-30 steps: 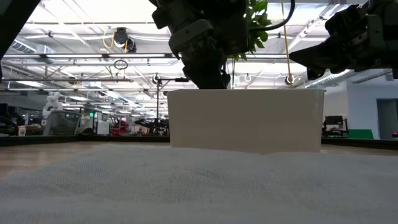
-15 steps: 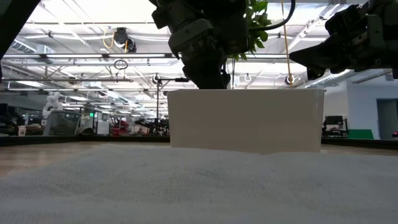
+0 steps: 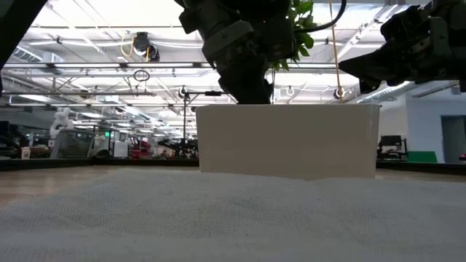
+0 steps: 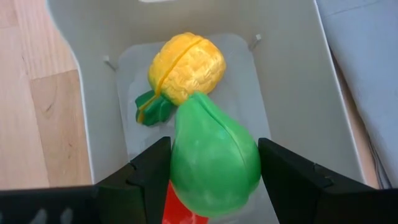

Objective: Pick and placing Produce into tupperware
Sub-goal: Put the pear into the basket

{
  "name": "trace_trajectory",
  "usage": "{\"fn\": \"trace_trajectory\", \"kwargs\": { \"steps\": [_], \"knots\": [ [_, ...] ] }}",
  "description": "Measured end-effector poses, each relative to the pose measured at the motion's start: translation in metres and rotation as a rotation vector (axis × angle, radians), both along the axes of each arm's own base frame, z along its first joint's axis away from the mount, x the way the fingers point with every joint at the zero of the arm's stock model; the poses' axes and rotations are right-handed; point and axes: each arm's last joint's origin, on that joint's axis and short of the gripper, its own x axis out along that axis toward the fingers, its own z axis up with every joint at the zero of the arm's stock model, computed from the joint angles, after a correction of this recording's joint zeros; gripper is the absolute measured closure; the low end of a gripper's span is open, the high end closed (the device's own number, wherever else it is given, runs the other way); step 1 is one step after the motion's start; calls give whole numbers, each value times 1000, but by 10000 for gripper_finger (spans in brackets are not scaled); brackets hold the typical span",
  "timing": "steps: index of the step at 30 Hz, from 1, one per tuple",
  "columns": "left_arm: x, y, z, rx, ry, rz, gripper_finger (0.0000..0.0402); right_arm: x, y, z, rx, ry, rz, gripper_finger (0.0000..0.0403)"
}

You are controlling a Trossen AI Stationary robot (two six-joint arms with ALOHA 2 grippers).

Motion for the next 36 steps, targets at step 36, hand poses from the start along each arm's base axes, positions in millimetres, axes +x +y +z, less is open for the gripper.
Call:
{"fn": "trace_trajectory", "kwargs": {
  "steps": [36],
  "knots": [
    [1, -5, 1, 45, -38, -103, 188, 0, 0, 0, 0, -1, 0, 403]
  ]
}}
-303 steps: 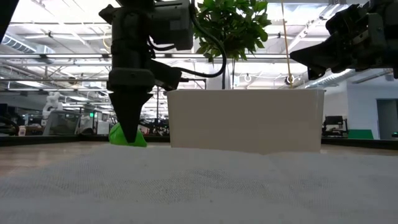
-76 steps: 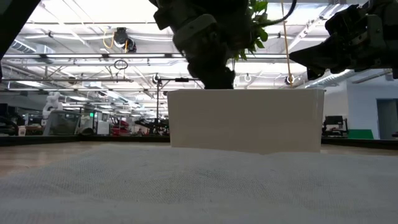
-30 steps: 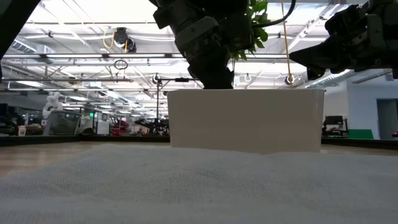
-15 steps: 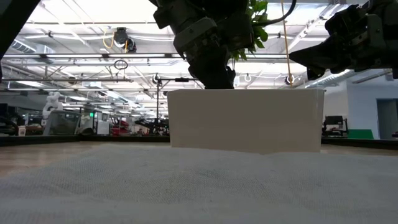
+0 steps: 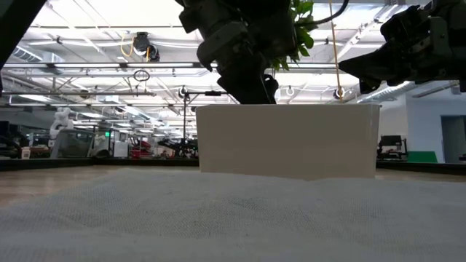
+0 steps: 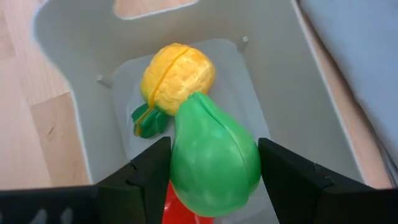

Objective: Pick and placing Produce into tupperware
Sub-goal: Put the pear into the basket

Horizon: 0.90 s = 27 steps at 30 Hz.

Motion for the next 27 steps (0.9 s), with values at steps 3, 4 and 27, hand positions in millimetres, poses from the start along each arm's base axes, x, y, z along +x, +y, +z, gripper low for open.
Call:
{"fn": "trace_trajectory", "kwargs": {
  "steps": [3, 4, 27],
  "knots": [
    [0, -1, 0, -2, -6, -22, 188, 0, 0, 0, 0, 0, 0, 403],
    [0, -2, 0, -5, -8, -37, 188, 0, 0, 0, 0, 0, 0, 403],
    [3, -4, 3, 74, -112, -251, 188, 0, 0, 0, -8, 0, 0, 403]
  ]
}}
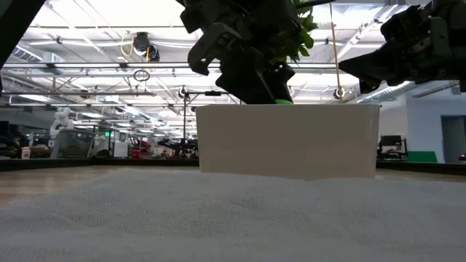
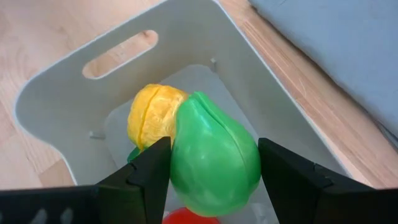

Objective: Pick and placing Produce into tupperware
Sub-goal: Put the pear into the basket

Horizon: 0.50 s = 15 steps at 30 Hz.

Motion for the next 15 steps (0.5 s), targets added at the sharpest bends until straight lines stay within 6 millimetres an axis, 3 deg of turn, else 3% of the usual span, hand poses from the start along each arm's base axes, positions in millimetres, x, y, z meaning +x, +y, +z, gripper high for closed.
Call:
{"fn": "trace_trajectory", "kwargs": {
  "steps": [15],
  "knots": [
    [0, -12, -6, 36, -12, -75, 188, 0, 0, 0, 0, 1, 0, 403]
  ]
}}
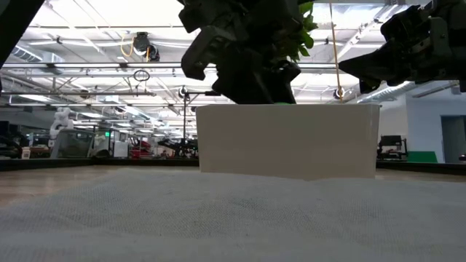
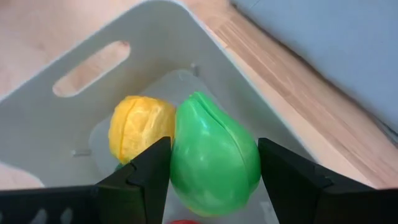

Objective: Pick and placing Produce into tupperware
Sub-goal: Put the pear into the basket

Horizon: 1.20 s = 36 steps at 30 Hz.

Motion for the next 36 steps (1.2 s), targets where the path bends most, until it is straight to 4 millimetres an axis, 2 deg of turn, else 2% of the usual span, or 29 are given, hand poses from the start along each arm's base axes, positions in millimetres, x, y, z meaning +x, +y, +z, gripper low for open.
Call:
{"fn": "trace_trajectory", "kwargs": {
  "steps": [8, 36],
  "knots": [
    [4, 1, -17, 44, 21, 3, 188, 0, 0, 0, 0, 1, 0, 403],
    [6, 1, -16, 43, 3, 10, 188, 0, 0, 0, -11, 4, 0, 403]
  ]
}}
